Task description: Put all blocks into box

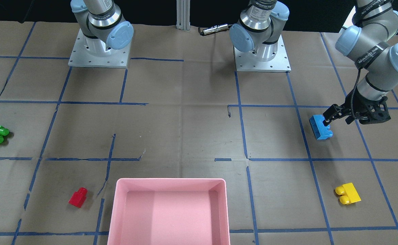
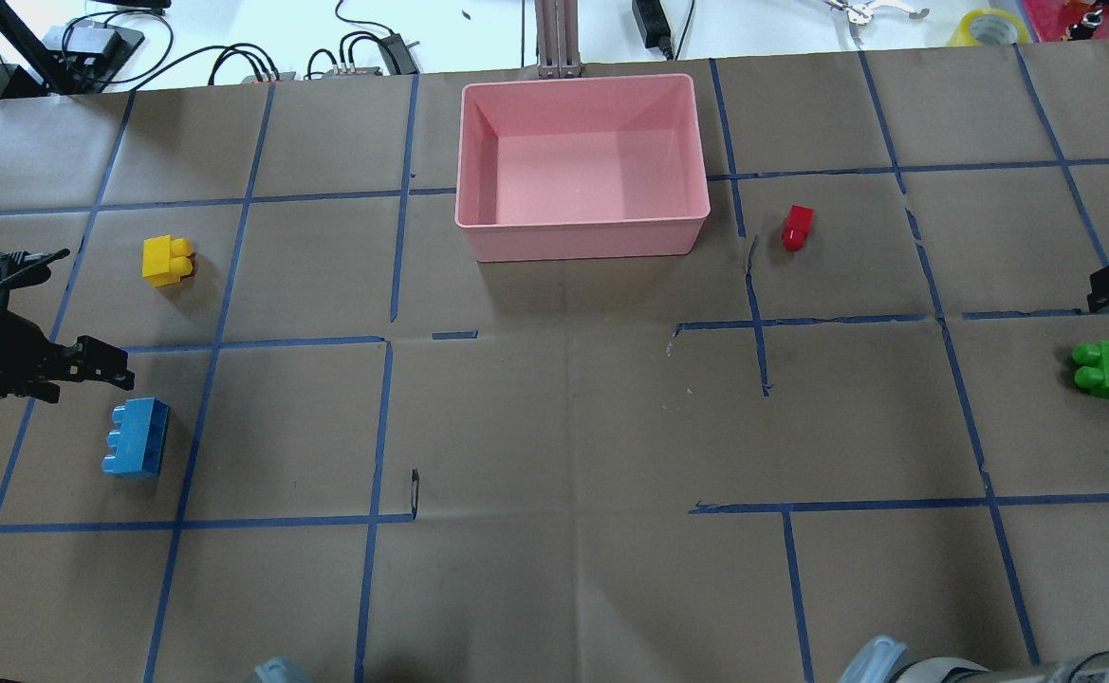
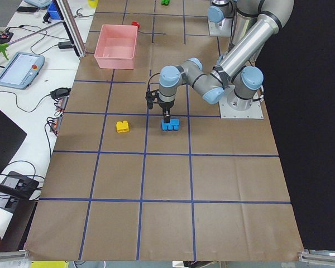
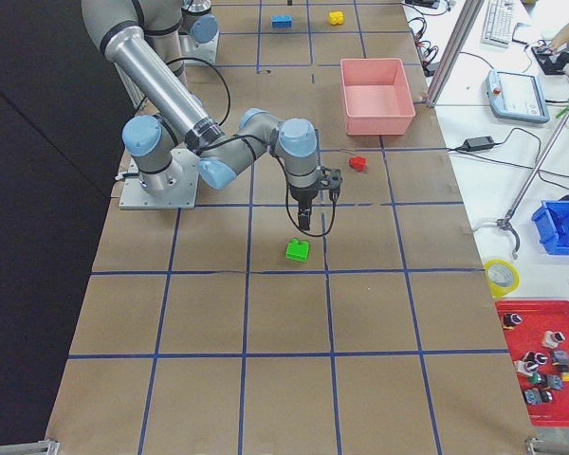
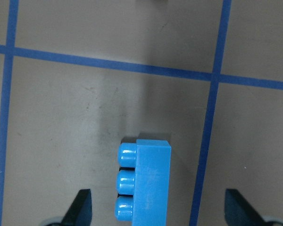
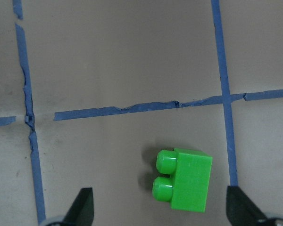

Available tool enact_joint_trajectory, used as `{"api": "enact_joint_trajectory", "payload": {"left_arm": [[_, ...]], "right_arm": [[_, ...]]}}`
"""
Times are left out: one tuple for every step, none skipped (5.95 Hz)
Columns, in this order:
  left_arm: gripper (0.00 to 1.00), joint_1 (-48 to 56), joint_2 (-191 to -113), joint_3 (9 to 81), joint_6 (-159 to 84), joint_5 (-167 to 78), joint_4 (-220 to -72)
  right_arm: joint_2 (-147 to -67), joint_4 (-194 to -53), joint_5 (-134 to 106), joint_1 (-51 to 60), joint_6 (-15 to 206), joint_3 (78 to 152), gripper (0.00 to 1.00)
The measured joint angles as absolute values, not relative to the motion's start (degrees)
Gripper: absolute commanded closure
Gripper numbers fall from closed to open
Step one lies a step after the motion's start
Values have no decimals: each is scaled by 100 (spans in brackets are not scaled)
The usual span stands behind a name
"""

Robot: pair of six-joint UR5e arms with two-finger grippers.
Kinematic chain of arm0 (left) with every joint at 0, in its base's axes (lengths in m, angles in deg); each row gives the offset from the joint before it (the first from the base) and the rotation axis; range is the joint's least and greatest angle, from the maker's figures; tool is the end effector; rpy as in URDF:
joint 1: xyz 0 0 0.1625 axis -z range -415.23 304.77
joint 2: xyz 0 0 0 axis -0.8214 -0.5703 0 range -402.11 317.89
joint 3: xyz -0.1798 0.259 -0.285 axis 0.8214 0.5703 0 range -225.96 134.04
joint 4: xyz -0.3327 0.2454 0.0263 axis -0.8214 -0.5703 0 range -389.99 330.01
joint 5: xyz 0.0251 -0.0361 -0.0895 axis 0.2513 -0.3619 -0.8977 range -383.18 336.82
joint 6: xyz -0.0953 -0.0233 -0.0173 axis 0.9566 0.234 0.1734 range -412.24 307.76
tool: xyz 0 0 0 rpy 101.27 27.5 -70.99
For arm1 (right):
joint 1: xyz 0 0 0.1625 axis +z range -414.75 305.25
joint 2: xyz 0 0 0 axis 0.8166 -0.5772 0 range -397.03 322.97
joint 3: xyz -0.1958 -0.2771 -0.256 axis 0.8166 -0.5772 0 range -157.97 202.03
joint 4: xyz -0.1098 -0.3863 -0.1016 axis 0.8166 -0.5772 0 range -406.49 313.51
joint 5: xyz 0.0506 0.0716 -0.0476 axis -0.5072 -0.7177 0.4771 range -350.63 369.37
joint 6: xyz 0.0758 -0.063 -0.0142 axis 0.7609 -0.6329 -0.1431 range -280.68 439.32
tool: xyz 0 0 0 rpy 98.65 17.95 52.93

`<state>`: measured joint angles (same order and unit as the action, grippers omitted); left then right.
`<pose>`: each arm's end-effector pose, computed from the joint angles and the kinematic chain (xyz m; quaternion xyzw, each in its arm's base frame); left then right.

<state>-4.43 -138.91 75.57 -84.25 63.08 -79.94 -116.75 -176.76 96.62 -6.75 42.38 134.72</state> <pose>0.1829 -0.4453 0.2450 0.0622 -0.9974 0.0311 0.0178 -0.2430 -0.4762 0.2812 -0.0426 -0.9968 0.0642 0.0219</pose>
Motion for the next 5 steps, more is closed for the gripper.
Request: {"api": "enact_joint_trajectory", "payload": {"left_arm": [[1,-442,-14102,7720,-8430,6314,-7563],[1,-442,-14234,7822,-8429,6319,-7345],[1,-443,-14319,7921,-8431,6318,-7173],[1,-445,-14442,8043,-8455,6317,-6847],[1,-452,-14588,8170,-8487,6328,-6441]], "right_arm": [[-11419,-17812,9671,-707,4080,13465,1],[-11189,-18008,9699,-726,3957,13451,1],[-11024,-18170,9729,-748,3867,13449,1],[-10928,-18232,9737,-815,3832,13454,1],[-10839,-18249,9724,-910,3823,13458,1]]}}
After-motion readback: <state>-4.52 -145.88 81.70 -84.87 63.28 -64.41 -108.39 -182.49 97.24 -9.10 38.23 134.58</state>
